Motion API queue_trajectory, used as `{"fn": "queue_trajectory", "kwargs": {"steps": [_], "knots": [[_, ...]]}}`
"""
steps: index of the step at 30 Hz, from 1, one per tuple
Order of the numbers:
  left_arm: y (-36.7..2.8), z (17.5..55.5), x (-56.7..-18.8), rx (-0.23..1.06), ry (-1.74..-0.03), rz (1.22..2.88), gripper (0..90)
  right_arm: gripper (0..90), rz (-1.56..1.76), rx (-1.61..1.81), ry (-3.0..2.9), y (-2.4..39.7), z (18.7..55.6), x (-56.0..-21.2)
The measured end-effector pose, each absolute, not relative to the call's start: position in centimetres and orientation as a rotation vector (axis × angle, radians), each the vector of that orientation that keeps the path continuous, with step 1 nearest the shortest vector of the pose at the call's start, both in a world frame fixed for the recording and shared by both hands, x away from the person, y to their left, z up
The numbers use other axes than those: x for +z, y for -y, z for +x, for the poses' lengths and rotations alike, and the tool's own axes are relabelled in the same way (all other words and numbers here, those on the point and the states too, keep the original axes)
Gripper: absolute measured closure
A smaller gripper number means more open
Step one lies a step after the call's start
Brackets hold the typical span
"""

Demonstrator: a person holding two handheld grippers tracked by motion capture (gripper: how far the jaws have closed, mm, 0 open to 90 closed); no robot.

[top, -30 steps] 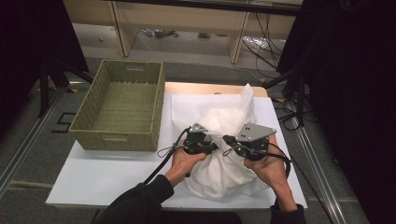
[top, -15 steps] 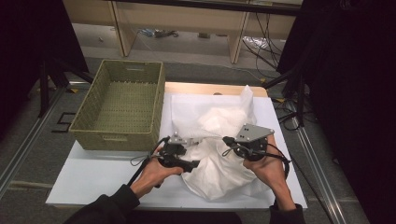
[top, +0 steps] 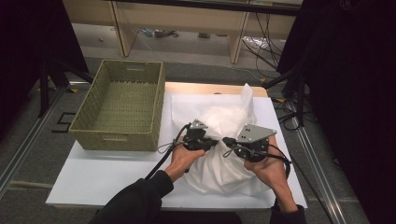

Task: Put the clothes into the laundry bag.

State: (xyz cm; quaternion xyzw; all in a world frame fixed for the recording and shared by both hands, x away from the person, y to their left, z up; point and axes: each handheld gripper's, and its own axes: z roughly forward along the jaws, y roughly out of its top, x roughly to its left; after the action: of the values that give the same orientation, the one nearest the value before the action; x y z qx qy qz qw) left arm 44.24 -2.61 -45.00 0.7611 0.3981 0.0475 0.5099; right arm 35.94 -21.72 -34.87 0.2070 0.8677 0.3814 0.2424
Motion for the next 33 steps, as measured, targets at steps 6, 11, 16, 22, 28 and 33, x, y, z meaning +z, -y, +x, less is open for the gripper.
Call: {"fn": "queue_trajectory", "kwargs": {"steps": [6, 11, 16, 22, 28, 33], "knots": [[0.1, 43.0, -46.2, 0.015, -1.037, 1.896, 53.9, 90.0, 0.569, 1.023, -2.395, 22.0, 35.9, -35.7], [-3.2, 38.6, -46.0, 0.091, -0.964, 2.032, 23.3, 90.0, 0.578, 1.021, -2.389, 22.1, 36.0, -35.7], [-0.4, 37.7, -47.7, 0.050, -0.829, 2.124, 21.6, 90.0, 0.565, 1.006, -2.400, 21.6, 36.1, -35.9], [3.5, 40.4, -47.1, -0.011, -0.848, 1.966, 79.7, 90.0, 0.580, 1.009, -2.408, 21.9, 36.0, -36.1], [3.3, 44.3, -45.2, 0.124, -0.966, 1.855, 80.0, 90.0, 0.588, 1.038, -2.379, 22.8, 35.8, -35.2], [2.0, 43.5, -46.6, 0.103, -1.014, 1.959, 53.5, 90.0, 0.601, 1.011, -2.407, 22.8, 35.9, -36.3]]}}
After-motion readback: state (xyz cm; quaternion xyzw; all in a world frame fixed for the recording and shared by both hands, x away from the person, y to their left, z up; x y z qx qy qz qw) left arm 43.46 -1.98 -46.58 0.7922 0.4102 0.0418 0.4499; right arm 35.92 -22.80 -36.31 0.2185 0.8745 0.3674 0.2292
